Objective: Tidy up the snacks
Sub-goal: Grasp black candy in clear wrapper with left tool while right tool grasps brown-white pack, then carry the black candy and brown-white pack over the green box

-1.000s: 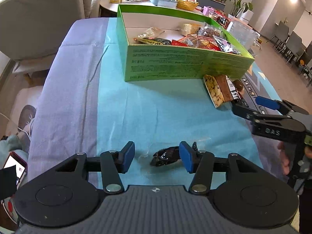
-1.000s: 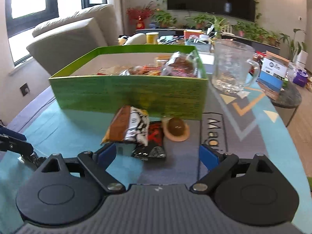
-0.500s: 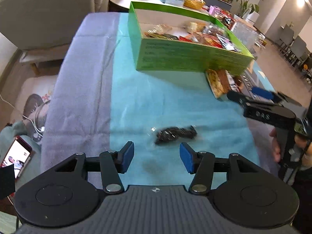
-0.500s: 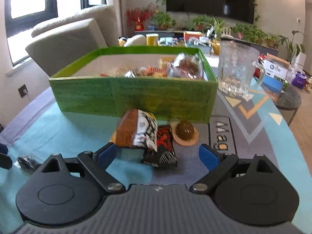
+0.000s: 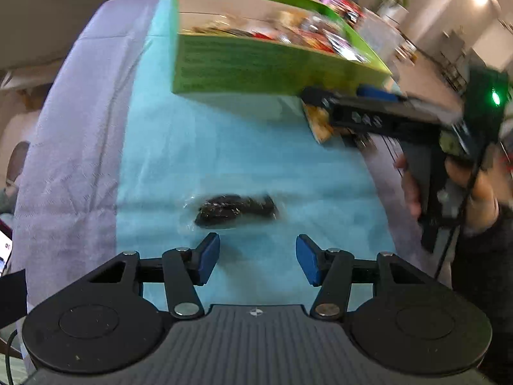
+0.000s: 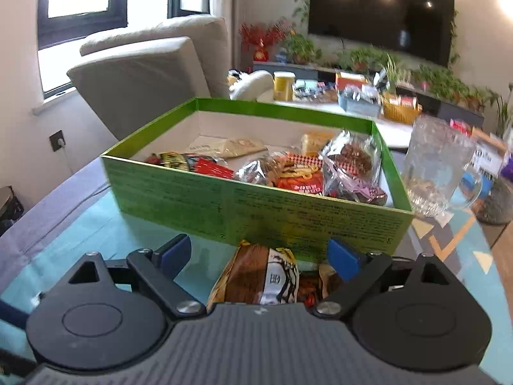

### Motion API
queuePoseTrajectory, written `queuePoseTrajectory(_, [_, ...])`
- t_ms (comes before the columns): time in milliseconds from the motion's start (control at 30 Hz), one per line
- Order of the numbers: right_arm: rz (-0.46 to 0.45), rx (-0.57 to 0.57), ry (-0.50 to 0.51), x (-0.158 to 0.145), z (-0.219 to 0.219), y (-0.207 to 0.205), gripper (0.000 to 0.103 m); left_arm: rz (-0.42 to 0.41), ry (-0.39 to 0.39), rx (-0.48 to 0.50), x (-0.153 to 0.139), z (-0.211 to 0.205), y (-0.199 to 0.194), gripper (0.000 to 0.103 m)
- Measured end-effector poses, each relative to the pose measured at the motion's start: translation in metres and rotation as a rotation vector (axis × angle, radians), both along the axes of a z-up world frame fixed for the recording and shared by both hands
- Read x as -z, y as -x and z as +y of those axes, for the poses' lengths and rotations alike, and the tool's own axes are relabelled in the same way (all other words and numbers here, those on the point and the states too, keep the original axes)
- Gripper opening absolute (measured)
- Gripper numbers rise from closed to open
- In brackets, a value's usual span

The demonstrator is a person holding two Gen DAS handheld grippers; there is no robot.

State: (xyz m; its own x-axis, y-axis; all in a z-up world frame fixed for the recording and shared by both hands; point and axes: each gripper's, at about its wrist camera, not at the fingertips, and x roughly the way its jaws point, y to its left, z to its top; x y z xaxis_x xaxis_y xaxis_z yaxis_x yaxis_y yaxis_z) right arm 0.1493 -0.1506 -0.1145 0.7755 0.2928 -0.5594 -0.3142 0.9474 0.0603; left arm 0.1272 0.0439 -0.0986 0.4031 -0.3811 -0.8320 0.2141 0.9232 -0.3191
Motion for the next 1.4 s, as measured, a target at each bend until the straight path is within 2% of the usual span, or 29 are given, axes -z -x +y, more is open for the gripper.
queuePoseTrajectory(167, [0.067,0.020,-0.068,0.007,-0.004,-0.010,0.062,0.011,-0.008,-0.135,-0.001,0.007,-0.028,0.050])
queuePoseTrajectory(333, [0.065,-0.026,-0.053,0.009,0.007,-0.003,0.062,0.007,-0.049,-0.179,-0.003,-0.004,-0.047,0.050])
queuePoseTrajectory(433, [0.054,-0.046,-0.015,0.013,0.016,0.004,0.062,-0.038,-0.127,-0.139,-0.003,-0.026,-0.046,0.051])
queuePoseTrajectory(600, [0.010,-0.039,0.063,0.020,0.021,0.009,0.062,-0.151,-0.306,-0.016,0.004,-0.055,-0.029,0.052])
queuePoseTrajectory(733, [-0.010,-0.018,0.060,0.019,0.013,0.013,0.061,-0.171,-0.274,-0.020,0.005,-0.051,-0.018,0.049])
queuePoseTrajectory(767, [-0.009,-0.014,0.058,0.018,0.010,0.014,0.060,-0.182,-0.271,-0.020,0.004,-0.050,-0.016,0.046])
queuePoseTrajectory(833, [-0.001,-0.015,0.038,0.017,0.006,0.015,0.056,-0.191,-0.259,-0.012,0.004,-0.048,-0.011,0.032])
queuePoseTrajectory(933, [-0.001,-0.008,0.009,0.013,0.001,0.022,0.056,-0.172,-0.202,-0.003,0.001,-0.046,-0.005,0.028])
queuePoseTrajectory(1400, [-0.104,0.026,-0.061,-0.022,-0.013,0.051,0.056,-0.251,-0.164,-0.003,-0.022,-0.048,0.016,0.028])
